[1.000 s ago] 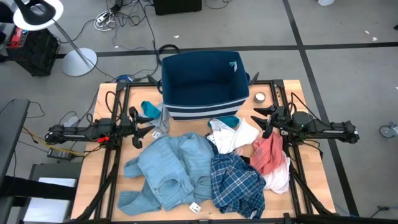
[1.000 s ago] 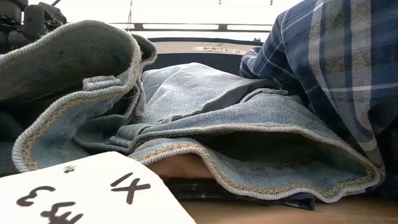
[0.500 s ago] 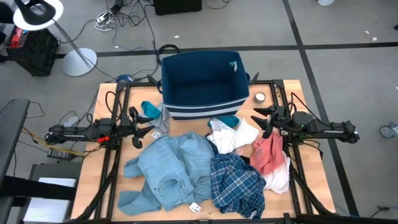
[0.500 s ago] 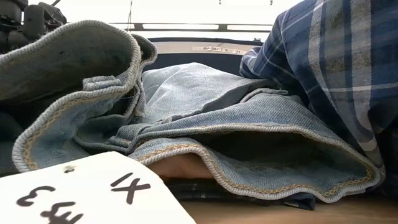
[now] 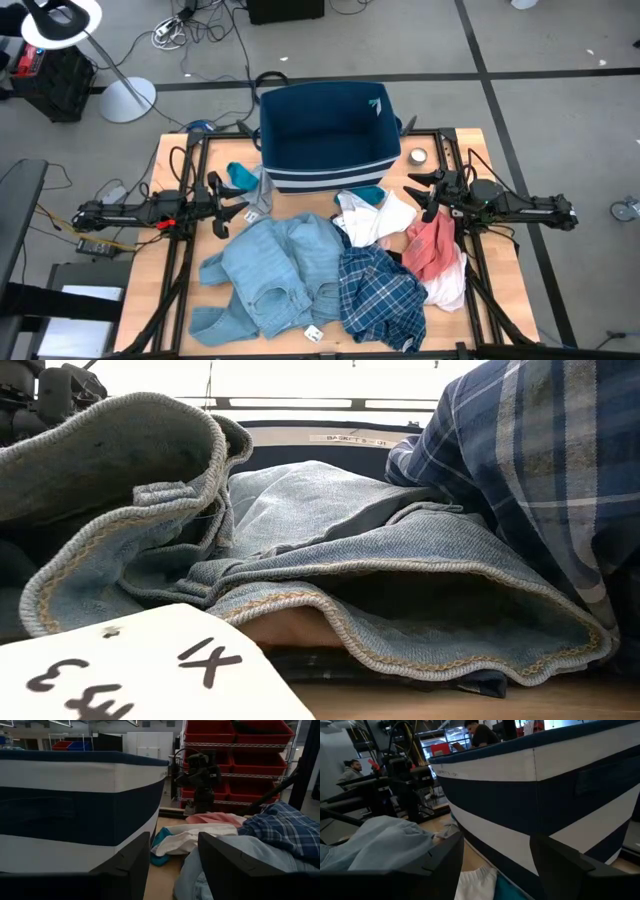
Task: Sort clothes
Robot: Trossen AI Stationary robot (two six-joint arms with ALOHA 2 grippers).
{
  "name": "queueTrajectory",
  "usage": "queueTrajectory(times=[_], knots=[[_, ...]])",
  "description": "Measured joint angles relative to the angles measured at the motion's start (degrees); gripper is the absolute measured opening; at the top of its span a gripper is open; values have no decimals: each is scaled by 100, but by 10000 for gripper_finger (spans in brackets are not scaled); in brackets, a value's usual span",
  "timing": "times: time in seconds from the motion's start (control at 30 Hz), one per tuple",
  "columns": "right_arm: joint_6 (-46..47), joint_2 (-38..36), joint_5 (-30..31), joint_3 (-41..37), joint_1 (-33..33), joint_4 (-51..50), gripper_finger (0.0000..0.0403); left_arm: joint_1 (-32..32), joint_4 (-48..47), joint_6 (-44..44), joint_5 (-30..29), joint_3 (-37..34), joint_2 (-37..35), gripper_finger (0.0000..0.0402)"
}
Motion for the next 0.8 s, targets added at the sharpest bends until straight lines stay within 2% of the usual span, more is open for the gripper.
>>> queueTrajectory(times=[0.23,0.37,0.5,0.63,0.8], knots=[[0,0,2,1,0,1,230,0,2,0,-6,-1,0,173],[-1,0,2,0,2,1,230,0,-42,-31,-243,-1,0,173],[-1,-2,0,0,0,0,230,0,-78,-425,-529,14,2,173],[-2,-1,1,0,0,0,230,0,-772,-643,-720,416,7,173],[0,-2,0,1,0,0,230,0,-2341,-940,-1057,1301,247,173]])
